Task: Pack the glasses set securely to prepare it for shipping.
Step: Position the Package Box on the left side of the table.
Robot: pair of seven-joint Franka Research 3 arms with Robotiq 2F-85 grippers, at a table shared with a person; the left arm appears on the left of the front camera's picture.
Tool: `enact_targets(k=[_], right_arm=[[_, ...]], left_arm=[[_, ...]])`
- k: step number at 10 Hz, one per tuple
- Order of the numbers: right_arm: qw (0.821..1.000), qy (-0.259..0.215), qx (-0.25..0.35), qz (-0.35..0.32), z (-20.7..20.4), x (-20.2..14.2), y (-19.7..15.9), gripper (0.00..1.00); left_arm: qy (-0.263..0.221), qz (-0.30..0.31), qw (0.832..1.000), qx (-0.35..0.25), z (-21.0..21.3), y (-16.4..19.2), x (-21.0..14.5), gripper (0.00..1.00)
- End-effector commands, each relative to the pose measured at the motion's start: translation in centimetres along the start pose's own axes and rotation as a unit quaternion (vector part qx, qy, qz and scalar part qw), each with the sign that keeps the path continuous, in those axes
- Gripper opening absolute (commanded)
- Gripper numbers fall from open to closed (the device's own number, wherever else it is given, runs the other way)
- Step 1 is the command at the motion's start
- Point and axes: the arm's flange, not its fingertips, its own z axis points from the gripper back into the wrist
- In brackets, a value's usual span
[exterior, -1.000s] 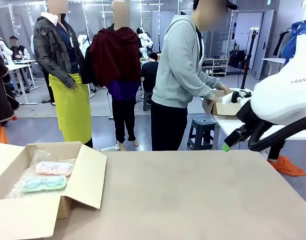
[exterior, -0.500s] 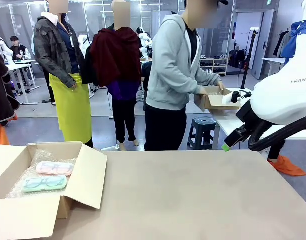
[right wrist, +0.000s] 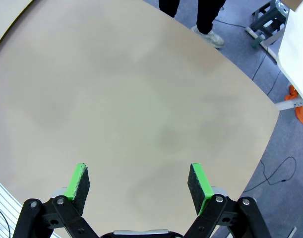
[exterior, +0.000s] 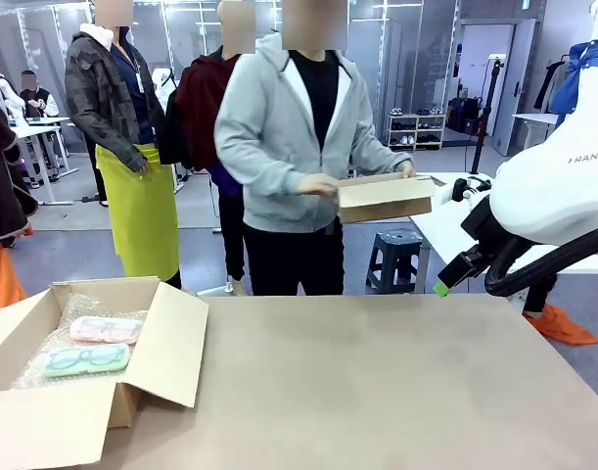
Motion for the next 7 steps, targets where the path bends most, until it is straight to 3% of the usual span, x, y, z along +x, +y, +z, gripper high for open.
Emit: enact_targets(k=[1, 2, 3, 7], right_arm=[[1.000, 0.007, -0.001, -0.008, 0.1, 0.2, 0.3, 1.00], [1.000, 0.007, -0.001, -0.008, 0.1, 0.2, 0.3, 1.00], [1.000, 0.007, -0.001, -0.008, 0.1, 0.2, 0.3, 1.00], [1.000, 0.007, -0.001, -0.008, 0.1, 0.2, 0.3, 1.00]], left_arm=[[-0.009, -0.033, 0.999, 0.034, 0.4, -2.8, -1.6, 1.00], [0.007, -0.031, 0.999, 0.025, 0.4, -3.4, -1.9, 1.00], [-0.006, -0.014, 1.000, 0.011, 1.0, -1.6, 0.0, 1.00], [-0.006, -0.014, 1.000, 0.011, 1.0, -1.6, 0.0, 1.00]])
